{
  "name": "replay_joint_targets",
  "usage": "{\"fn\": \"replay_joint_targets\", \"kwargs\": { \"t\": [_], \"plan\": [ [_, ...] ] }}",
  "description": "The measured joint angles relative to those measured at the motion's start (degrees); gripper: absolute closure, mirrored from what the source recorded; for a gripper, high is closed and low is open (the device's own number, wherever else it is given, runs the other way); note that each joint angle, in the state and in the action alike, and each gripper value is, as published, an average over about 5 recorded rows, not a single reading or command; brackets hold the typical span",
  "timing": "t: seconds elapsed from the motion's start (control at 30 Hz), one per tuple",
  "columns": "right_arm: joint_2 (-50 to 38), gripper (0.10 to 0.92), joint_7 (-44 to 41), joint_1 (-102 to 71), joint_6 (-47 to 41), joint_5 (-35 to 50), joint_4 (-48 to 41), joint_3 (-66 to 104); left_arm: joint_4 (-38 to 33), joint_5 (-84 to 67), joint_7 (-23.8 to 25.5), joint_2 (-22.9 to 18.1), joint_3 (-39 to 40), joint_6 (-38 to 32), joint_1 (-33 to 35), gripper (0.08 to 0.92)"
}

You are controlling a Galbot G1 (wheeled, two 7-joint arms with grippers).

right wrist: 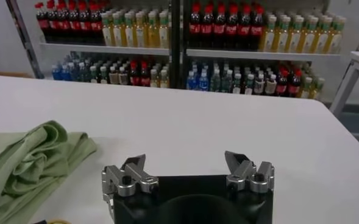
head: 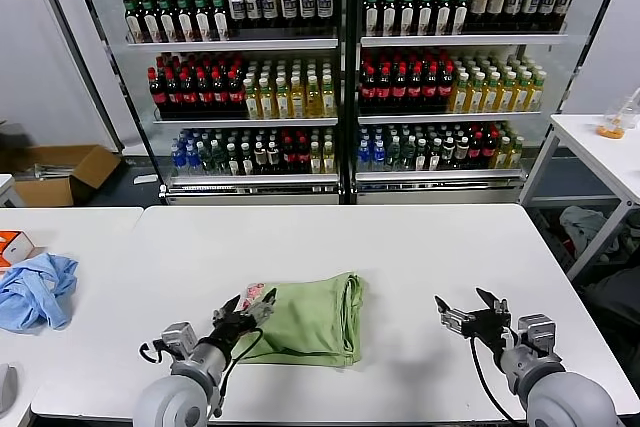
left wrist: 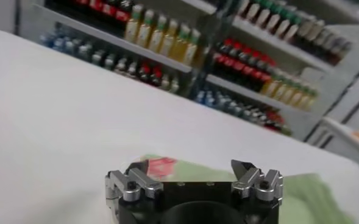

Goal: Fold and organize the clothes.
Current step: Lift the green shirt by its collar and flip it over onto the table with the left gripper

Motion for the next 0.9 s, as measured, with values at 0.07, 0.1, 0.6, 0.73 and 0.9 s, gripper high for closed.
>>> {"fn": "replay_joint_targets", "kwargs": {
  "t": [0.07,0.1,0.6,0.73,0.9],
  "plan": [
    [-0.1,0.203,0.0,0.0,0.0,0.0,-0.1,0.0,0.6,0.4,-0.1,0.0,-0.4,0.2,0.1,0.177],
    [-0.1,0.203,0.0,0.0,0.0,0.0,-0.1,0.1,0.8,0.5,-0.1,-0.1,-0.5,0.3,0.1,0.177],
    [-0.6,0.203,-0.1,-0.3,0.1,0.3,-0.3,0.8,4.3,-3.9,1.1,-1.3,-1.2,3.6,-0.6,0.389],
    [-0.6,0.203,-0.1,-0.3,0.1,0.4,-0.2,0.8,4.8,-6.5,1.5,-1.5,-2.0,3.9,-0.6,0.502],
    [-0.6,0.203,-0.1,-0.4,0.1,0.4,-0.2,0.8,4.9,-10.4,2.5,-1.8,-3.0,4.1,-0.1,0.649]
  ]
}}
